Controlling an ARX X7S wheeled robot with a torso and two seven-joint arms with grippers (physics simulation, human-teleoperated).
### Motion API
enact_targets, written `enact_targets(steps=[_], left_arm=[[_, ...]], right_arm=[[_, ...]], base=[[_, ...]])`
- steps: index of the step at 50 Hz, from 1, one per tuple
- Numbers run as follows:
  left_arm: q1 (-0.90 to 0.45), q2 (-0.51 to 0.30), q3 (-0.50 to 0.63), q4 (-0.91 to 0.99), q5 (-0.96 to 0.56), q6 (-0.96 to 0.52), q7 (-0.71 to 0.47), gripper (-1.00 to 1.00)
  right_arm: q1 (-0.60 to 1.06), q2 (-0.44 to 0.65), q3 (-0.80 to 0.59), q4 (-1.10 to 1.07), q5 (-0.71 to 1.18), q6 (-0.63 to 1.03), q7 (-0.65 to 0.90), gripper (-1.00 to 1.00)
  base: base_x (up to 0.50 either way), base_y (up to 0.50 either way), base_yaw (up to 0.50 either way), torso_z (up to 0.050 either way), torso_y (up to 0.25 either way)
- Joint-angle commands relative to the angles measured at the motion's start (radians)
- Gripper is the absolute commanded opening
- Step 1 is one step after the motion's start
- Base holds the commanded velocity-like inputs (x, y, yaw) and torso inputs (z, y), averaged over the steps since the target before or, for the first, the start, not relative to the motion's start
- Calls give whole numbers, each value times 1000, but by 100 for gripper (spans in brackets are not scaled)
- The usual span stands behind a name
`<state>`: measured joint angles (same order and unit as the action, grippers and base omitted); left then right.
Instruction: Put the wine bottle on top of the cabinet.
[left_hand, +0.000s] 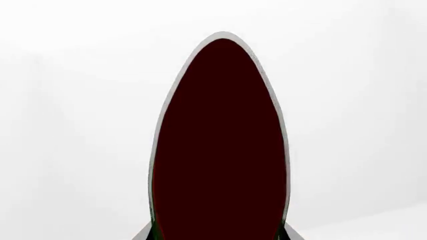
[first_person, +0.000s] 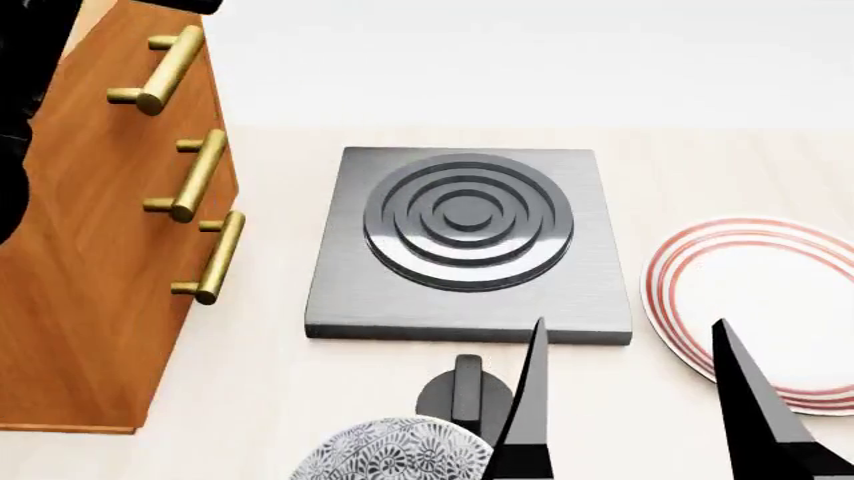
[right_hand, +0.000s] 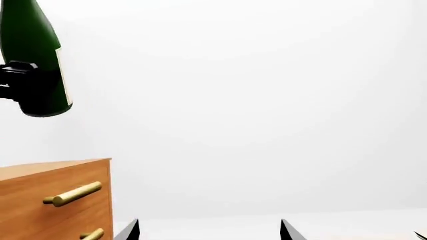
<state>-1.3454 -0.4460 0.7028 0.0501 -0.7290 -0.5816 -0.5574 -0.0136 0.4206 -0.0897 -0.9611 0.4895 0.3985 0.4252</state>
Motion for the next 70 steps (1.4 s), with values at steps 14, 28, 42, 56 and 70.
enact_targets(steps=[14, 28, 42, 56, 70], left_arm=[[-341, 45, -44, -623, 45, -79, 127, -100], [-461, 121, 8, -1066, 128, 1, 287, -100], [-352, 58, -130, -985, -2, -4, 237, -100], [-261, 30, -176, -912, -59, -15, 219, -100], [-196, 10, -192, -848, -77, -24, 180, -100]], right_arm=[[-8, 19, 7, 6, 26, -23, 15, 100], [-17, 24, -1, 32, 24, -42, 16, 100], [-11, 28, -26, 36, 20, -43, 20, 100], [-6, 36, -35, 39, 23, -45, 26, 100], [-4, 42, -43, 39, 27, -49, 33, 100]], base=[[0, 0, 0, 0, 1], [0, 0, 0, 0, 1], [0, 0, 0, 1, 1], [0, 0, 0, 0, 1], [0, 0, 0, 0, 1]])
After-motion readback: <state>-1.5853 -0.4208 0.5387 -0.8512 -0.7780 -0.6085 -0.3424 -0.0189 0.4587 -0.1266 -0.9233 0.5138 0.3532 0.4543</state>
